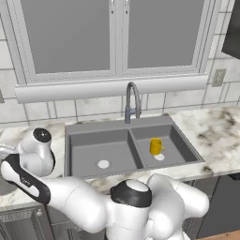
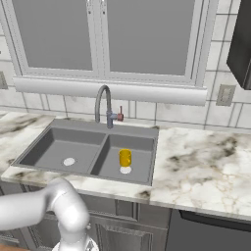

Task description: Place the jar in the left basin and the mug in the right basin of the sink.

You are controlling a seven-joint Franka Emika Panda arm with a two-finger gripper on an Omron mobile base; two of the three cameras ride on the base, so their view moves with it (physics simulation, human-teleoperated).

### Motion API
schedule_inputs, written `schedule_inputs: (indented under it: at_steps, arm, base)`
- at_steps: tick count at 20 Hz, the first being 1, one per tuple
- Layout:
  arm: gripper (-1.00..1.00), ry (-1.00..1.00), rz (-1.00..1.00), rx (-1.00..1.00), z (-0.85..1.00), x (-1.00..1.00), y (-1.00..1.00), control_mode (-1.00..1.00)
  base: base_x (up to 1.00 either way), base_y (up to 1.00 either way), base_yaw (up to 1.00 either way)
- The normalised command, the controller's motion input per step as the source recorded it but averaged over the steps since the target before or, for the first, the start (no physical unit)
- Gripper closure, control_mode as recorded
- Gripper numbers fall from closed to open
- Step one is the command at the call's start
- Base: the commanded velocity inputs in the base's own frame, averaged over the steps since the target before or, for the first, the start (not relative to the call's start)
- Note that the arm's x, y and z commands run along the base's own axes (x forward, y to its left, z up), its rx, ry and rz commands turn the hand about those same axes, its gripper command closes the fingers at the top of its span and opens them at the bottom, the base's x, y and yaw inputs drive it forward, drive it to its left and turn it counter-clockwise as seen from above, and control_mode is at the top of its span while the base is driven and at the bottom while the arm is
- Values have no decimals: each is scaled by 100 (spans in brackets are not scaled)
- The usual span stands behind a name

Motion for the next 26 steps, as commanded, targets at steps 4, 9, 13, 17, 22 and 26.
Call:
schedule_inputs:
  at_steps: [4, 9, 13, 17, 22, 26]
  arm:
    - [-100, 5, 0, -5, 0, 0, 17, -100]
    - [-100, 5, 0, -6, 0, 0, 6, -100]
    - [-100, 4, 0, -7, 0, 3, 0, -100]
    - [-100, 3, 0, -8, -6, 6, 0, -100]
    - [-100, 1, 0, -10, -31, 13, 3, -100]
    - [-100, 0, 0, -12, -47, 12, 14, -100]
  base:
    - [0, 0, 0]
    - [0, 0, 0]
    - [0, 0, 0]
    - [0, 0, 0]
    - [0, 0, 0]
    - [0, 0, 0]
